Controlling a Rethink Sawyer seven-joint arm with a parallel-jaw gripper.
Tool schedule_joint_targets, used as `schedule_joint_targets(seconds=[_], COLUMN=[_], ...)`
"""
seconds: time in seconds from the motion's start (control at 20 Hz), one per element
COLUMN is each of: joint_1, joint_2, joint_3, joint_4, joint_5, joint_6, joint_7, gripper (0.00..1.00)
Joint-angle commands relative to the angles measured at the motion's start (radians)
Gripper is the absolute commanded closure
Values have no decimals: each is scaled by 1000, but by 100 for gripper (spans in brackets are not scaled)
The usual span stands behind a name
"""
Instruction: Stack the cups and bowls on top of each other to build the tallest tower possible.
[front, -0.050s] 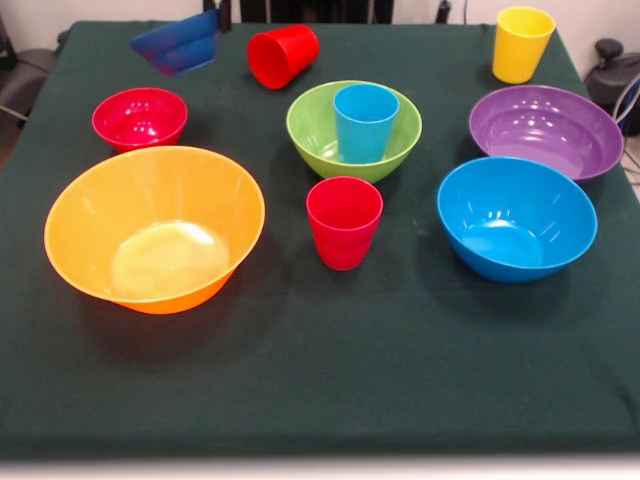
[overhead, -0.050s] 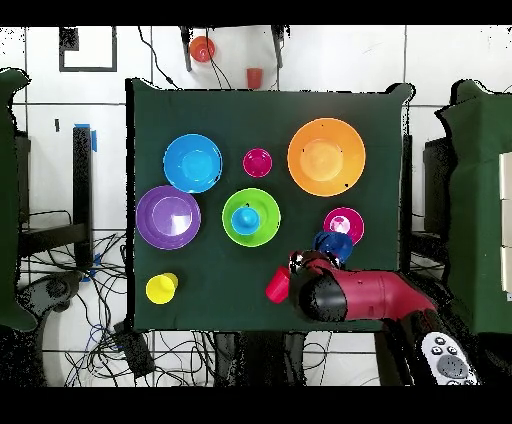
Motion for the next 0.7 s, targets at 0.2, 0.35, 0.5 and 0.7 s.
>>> schedule_joint_targets(seconds=[0.2,0.35,0.5,0.7], joint_1=[140,169,206,292], joint_2=[-41,-66,-88,-83], joint_3=[-20,-24,-50,-100], joint_4=[29,21,32,0], joint_5=[107,150,177,189], joint_6=[155,199,213,253], joint_7=[134,135,157,188], gripper=[100,100,100,100])
